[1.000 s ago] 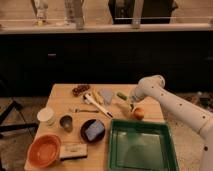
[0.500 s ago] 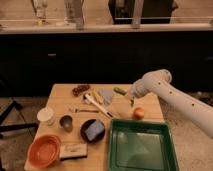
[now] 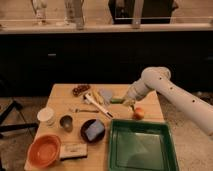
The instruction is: Place pepper in tray
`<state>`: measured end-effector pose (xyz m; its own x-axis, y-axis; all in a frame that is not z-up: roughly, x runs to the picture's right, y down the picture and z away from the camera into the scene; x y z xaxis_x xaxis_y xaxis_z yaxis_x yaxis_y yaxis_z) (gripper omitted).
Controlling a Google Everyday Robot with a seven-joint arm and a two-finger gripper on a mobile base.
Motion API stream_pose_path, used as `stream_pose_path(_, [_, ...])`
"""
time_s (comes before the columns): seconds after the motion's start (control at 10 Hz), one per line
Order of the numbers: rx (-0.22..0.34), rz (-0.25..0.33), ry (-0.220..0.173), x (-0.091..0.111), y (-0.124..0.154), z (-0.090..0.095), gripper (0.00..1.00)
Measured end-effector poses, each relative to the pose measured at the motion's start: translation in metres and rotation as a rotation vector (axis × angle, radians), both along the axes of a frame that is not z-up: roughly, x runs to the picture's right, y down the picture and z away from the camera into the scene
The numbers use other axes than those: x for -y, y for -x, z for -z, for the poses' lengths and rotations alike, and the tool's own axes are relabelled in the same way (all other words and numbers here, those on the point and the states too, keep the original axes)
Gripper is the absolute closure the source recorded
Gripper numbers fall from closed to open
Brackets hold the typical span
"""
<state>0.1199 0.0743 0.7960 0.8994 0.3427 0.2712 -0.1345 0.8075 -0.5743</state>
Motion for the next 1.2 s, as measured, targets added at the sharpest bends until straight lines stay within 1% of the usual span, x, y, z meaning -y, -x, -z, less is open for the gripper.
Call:
stream_pose_path(0.1, [0.028, 0.051, 0.012, -0.007, 0.004, 0.007, 1.00])
stream_pose_path(0.3, [0.074, 0.124, 0.040, -0.021, 0.011, 0.018, 1.00])
stream_pose_path(0.4, [0.082, 0.142, 0.053, -0.028, 0.011, 0.020, 1.00])
stream_pose_path(0.6, [0.097, 0.180, 0.096, -0.055, 0.011, 0.016, 1.00])
stream_pose_path(0.7, [0.099, 0.185, 0.104, -0.061, 0.010, 0.016, 1.00])
stream_pose_path(1.2, [0.098, 0.185, 0.103, -0.061, 0.010, 0.016, 1.00])
